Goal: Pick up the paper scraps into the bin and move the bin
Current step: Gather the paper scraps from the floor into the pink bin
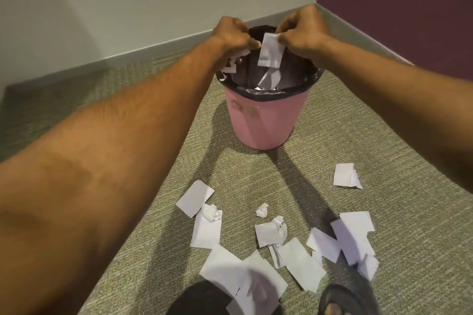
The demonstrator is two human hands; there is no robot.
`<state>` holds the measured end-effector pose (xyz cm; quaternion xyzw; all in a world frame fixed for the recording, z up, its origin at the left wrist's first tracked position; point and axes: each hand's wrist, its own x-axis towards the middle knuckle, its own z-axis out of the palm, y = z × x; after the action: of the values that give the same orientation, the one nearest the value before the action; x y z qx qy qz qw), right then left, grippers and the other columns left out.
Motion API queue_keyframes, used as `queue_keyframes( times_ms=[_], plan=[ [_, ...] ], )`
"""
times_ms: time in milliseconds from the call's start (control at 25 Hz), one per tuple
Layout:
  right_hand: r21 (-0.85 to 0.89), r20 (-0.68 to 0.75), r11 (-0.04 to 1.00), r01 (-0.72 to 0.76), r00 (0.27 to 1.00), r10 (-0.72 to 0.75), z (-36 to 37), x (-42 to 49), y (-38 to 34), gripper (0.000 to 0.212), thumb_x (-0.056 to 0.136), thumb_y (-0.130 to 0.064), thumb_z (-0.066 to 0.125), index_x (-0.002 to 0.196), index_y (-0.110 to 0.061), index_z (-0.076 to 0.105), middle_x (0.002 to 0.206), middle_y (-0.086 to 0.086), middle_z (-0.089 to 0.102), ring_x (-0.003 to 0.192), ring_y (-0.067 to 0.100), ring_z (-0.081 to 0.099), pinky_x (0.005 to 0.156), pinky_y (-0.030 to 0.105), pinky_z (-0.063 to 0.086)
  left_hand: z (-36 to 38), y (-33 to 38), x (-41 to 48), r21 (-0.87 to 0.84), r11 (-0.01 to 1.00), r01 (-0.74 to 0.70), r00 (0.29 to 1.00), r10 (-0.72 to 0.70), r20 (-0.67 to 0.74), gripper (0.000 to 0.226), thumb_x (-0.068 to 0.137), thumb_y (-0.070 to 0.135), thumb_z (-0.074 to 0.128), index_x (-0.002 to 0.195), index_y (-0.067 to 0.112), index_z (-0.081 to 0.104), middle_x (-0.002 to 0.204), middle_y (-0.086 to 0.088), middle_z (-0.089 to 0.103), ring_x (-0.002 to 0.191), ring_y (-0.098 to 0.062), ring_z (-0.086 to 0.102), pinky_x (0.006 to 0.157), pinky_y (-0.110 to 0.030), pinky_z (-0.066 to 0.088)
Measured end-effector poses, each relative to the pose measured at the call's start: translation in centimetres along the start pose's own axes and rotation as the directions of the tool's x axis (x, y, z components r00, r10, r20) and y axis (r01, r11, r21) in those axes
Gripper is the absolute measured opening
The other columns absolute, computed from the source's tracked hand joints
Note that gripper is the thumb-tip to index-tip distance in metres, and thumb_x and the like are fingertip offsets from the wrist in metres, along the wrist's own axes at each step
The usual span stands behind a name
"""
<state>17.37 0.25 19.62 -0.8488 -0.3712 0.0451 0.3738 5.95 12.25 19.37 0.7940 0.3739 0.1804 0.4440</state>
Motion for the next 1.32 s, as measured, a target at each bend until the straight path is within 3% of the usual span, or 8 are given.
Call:
queue_keyframes(
  times_ms=[160,320,560,720,880,1080,1200,1320],
  plan=[
    [0.037,-0.002,0.999,0.029,1.000,-0.029,0.2,-0.9,0.3,0.018,0.090,-0.009,0.061,0.095,-0.014,0.077,0.095,0.001,0.071,0.089,0.014,0.065,0.067,0.025,0.052,0.6,-0.7,-0.6,0.010,1.000,0.015,0.998,-0.015,0.068,0.058,0.078,0.026,0.078,0.130,0.009,0.056,0.120,-0.003,0.061,0.104,-0.021,0.060,0.080,-0.036,0.054],
    [0.102,-0.075,0.994,0.034,0.997,-0.027,-0.8,-2.8,1.2,0.016,0.091,-0.010,0.060,0.090,-0.013,0.076,0.082,-0.001,0.069,0.078,0.010,0.063,0.070,0.027,0.053,0.2,-1.3,-1.6,0.041,0.995,-0.096,0.995,0.095,0.034,0.032,0.085,0.033,0.071,0.109,0.012,0.071,0.109,-0.005,0.068,0.098,-0.018,0.063,0.078,-0.029,0.053],
    [0.031,-0.171,0.978,-0.207,0.963,0.209,-1.4,-7.3,11.8,0.016,0.090,-0.011,0.060,0.082,-0.005,0.072,0.082,0.009,0.072,0.076,0.022,0.068,0.069,0.037,0.058,1.2,-8.8,-8.4,-0.145,0.985,-0.097,0.895,0.023,-0.446,0.035,0.090,0.027,0.059,0.064,0.004,0.063,0.058,-0.010,0.053,0.052,-0.014,0.045,0.054,-0.027,0.039],
    [-0.385,0.201,0.852,-0.354,0.869,0.452,1.7,-10.9,21.5,0.029,0.084,-0.014,0.070,0.110,-0.002,0.065,0.111,0.018,0.065,0.094,0.030,0.061,0.082,0.038,0.053,8.3,-18.4,-16.9,0.090,0.992,0.088,0.994,-0.094,0.064,0.041,0.089,0.042,0.061,0.070,0.005,0.062,0.061,-0.002,0.059,0.055,-0.015,0.056,0.063,-0.037,0.057],
    [-0.632,0.327,0.718,-0.291,0.740,0.587,4.0,-14.3,26.9,0.080,0.079,-0.040,0.074,0.142,-0.007,0.038,0.140,0.027,0.044,0.126,0.045,0.045,0.099,0.048,0.048,13.7,-20.3,-21.2,0.401,0.913,-0.076,0.799,-0.185,0.572,0.087,0.069,0.071,0.063,0.138,0.023,0.043,0.134,-0.013,0.049,0.125,-0.032,0.048,0.101,-0.054,0.044],
    [-0.604,0.472,0.792,-0.091,0.760,0.447,5.8,-17.7,28.1,0.063,0.082,-0.022,0.073,0.138,-0.011,0.045,0.134,0.025,0.047,0.119,0.042,0.053,0.098,0.042,0.047,17.5,-20.7,-24.8,0.615,0.697,-0.369,0.702,-0.225,0.675,0.104,0.071,0.064,0.069,0.150,0.037,0.008,0.161,-0.018,-0.007,0.147,-0.041,-0.001,0.111,-0.067,0.012],
    [-0.564,0.496,0.826,0.012,0.805,0.327,6.1,-18.8,27.6,0.030,0.084,-0.010,0.065,0.115,-0.008,0.064,0.118,0.019,0.058,0.109,0.037,0.059,0.089,0.038,0.050,18.1,-21.2,-24.9,0.653,0.633,-0.415,0.738,-0.185,0.649,0.087,0.080,0.050,0.068,0.148,0.031,0.017,0.159,-0.020,-0.001,0.144,-0.042,0.011,0.110,-0.063,0.024],
    [-0.582,0.524,0.808,0.089,0.801,0.290,5.9,-19.3,27.0,0.032,0.084,-0.008,0.064,0.116,-0.006,0.066,0.118,0.016,0.064,0.110,0.034,0.061,0.090,0.037,0.052,18.5,-21.0,-25.1,0.650,0.589,-0.480,0.777,-0.060,0.627,0.057,0.088,0.026,0.066,0.137,0.021,0.038,0.149,-0.017,0.024,0.130,-0.036,0.034,0.099,-0.051,0.042]
  ],
)
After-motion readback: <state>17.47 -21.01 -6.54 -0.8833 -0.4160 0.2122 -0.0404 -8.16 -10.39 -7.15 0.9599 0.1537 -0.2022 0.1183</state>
